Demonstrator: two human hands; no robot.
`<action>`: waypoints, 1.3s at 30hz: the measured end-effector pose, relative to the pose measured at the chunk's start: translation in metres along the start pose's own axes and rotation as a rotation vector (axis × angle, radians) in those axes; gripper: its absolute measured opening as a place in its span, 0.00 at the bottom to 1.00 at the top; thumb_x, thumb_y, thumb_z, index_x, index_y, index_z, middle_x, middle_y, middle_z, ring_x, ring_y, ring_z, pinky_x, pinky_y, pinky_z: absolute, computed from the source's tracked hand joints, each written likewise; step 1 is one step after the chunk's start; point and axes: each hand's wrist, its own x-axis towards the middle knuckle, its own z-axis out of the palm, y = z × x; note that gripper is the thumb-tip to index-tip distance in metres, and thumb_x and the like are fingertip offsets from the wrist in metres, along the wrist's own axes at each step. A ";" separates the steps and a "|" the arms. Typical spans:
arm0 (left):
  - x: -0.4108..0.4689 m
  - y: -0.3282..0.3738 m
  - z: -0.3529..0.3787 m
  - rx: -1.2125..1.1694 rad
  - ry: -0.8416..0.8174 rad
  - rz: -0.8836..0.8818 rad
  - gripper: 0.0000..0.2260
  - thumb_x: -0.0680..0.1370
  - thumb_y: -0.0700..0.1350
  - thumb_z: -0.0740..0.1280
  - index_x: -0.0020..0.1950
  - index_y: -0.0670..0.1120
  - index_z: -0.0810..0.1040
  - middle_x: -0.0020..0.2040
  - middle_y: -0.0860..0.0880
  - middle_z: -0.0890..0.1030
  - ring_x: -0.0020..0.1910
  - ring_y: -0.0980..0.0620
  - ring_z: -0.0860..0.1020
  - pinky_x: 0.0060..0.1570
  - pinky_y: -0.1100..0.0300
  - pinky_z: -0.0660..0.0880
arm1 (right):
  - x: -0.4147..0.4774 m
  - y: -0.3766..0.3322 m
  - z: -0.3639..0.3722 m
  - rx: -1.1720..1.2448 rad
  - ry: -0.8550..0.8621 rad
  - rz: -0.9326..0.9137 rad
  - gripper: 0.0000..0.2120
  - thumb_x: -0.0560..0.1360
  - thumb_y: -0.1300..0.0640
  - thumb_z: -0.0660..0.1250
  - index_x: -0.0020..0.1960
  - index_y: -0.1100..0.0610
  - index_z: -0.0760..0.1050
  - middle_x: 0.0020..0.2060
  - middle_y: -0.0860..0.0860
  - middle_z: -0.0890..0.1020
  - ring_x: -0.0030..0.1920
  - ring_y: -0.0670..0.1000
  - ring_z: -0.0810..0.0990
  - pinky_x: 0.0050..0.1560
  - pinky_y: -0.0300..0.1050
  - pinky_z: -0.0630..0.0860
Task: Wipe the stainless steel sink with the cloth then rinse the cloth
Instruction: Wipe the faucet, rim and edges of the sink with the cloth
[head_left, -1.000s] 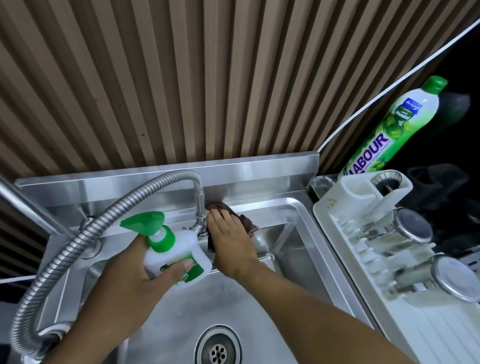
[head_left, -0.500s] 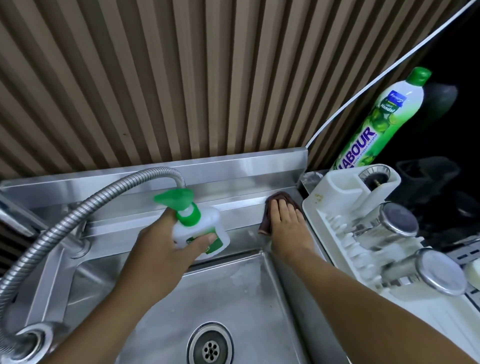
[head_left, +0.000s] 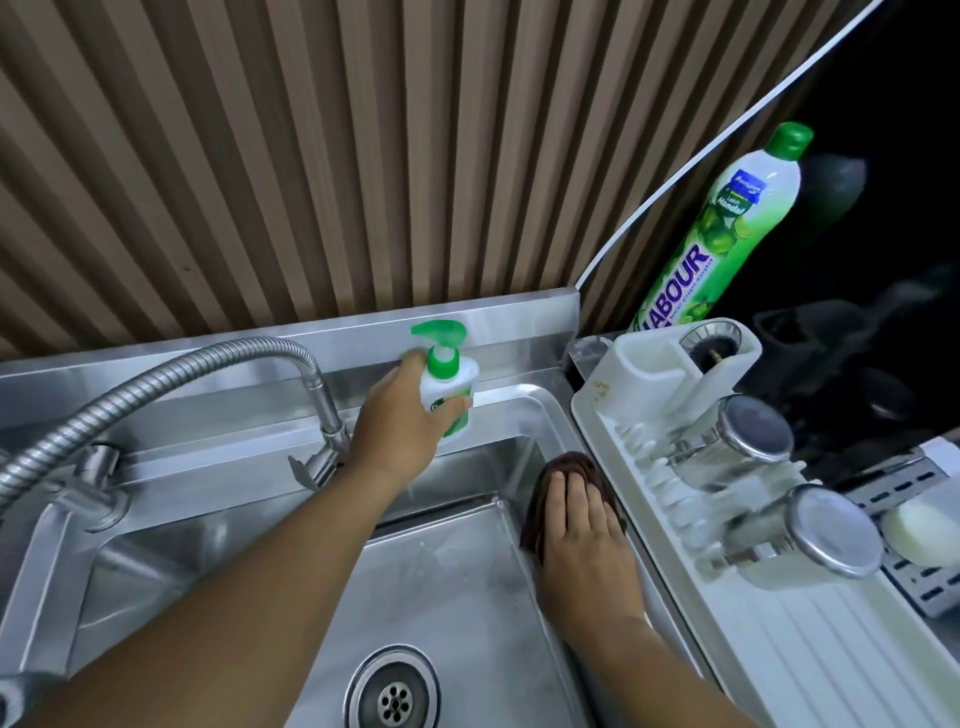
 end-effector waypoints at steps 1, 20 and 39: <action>0.002 0.000 0.000 -0.011 -0.012 0.012 0.19 0.74 0.50 0.76 0.61 0.49 0.75 0.51 0.53 0.78 0.48 0.49 0.75 0.45 0.59 0.67 | -0.002 0.000 -0.002 0.017 -0.025 0.007 0.40 0.62 0.55 0.76 0.70 0.71 0.72 0.63 0.69 0.78 0.61 0.68 0.80 0.60 0.62 0.80; 0.009 -0.007 -0.002 -0.104 -0.059 -0.037 0.30 0.69 0.48 0.80 0.63 0.56 0.66 0.57 0.55 0.78 0.51 0.50 0.80 0.53 0.46 0.80 | 0.059 0.006 -0.078 0.119 -0.143 -0.041 0.20 0.77 0.60 0.65 0.69 0.57 0.71 0.67 0.52 0.72 0.68 0.57 0.67 0.62 0.49 0.72; -0.071 0.011 0.152 -0.678 -0.189 -0.547 0.22 0.83 0.54 0.54 0.77 0.52 0.69 0.74 0.54 0.71 0.72 0.55 0.69 0.74 0.55 0.64 | 0.069 0.030 -0.070 0.059 -0.009 -0.182 0.13 0.80 0.60 0.62 0.63 0.55 0.76 0.62 0.51 0.77 0.59 0.56 0.77 0.56 0.48 0.76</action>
